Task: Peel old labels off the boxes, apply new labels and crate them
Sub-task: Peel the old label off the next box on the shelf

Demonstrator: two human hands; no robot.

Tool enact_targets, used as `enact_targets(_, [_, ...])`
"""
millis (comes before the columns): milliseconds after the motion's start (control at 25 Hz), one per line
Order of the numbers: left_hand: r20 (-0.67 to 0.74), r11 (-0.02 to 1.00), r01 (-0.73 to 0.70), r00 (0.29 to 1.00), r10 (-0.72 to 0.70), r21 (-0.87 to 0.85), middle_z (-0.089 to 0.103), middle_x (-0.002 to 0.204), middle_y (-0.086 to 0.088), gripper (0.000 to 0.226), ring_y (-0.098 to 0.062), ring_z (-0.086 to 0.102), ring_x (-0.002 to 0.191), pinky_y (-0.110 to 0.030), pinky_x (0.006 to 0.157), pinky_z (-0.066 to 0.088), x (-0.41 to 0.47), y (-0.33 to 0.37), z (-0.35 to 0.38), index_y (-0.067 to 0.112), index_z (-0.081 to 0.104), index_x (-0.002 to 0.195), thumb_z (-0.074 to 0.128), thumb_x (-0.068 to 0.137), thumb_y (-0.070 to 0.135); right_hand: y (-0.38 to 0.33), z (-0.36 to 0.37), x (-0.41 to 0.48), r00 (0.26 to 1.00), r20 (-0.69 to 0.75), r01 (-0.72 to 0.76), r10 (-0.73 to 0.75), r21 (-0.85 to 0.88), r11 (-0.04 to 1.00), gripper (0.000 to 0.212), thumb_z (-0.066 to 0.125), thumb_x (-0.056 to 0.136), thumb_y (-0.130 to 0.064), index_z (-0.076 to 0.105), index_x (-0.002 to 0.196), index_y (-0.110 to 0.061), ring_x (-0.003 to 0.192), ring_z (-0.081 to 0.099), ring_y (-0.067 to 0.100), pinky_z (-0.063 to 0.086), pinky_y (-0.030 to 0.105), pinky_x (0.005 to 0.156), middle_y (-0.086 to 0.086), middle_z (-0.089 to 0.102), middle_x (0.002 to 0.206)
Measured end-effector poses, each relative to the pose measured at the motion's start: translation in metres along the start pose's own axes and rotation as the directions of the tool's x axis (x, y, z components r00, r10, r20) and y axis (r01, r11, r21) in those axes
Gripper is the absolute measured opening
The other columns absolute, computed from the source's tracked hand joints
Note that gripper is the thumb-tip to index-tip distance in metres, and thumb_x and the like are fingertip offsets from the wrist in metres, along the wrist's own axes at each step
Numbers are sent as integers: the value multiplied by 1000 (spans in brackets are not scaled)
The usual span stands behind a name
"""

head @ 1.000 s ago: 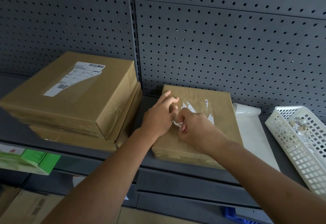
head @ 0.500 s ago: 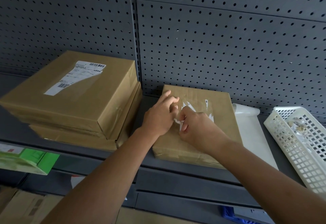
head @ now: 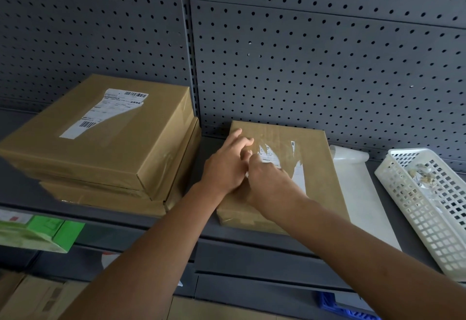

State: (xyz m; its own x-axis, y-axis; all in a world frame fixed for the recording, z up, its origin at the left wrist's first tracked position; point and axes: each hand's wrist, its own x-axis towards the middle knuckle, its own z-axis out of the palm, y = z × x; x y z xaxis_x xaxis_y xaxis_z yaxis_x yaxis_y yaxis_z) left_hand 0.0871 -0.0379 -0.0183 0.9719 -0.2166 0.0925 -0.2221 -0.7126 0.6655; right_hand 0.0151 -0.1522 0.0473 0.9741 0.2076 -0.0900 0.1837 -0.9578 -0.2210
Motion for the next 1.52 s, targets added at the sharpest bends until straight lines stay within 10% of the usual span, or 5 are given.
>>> enact_targets(360, [5, 998, 34, 999, -35, 43, 13, 164, 22, 38, -13, 47, 134, -45, 103, 38, 0, 8, -3, 37, 47, 142, 38, 105, 39, 27, -25, 4, 989, 113, -129, 98, 315, 940, 26, 58, 89, -20, 47, 112, -18, 72, 57, 8, 41, 22, 57, -4, 59, 88])
enact_targets(1080, [8, 999, 37, 999, -37, 25, 13, 163, 25, 36, -9, 55, 123, -37, 94, 43, -1, 6, -3, 39, 48, 139, 36, 105, 40, 58, -34, 12, 992, -51, -66, 114, 565, 823, 12, 55, 93, -12, 52, 101, -21, 74, 68, 21, 59, 37, 64, -2, 62, 88])
enact_targets(1520, [7, 1000, 20, 1000, -20, 19, 14, 163, 24, 35, -12, 52, 129, -43, 101, 42, -2, 7, -2, 39, 49, 138, 38, 105, 40, 52, -2, 17, 999, -2, -32, 36, 397, 917, 15, 48, 94, -11, 51, 104, -22, 76, 65, 16, 57, 36, 69, 1, 66, 87])
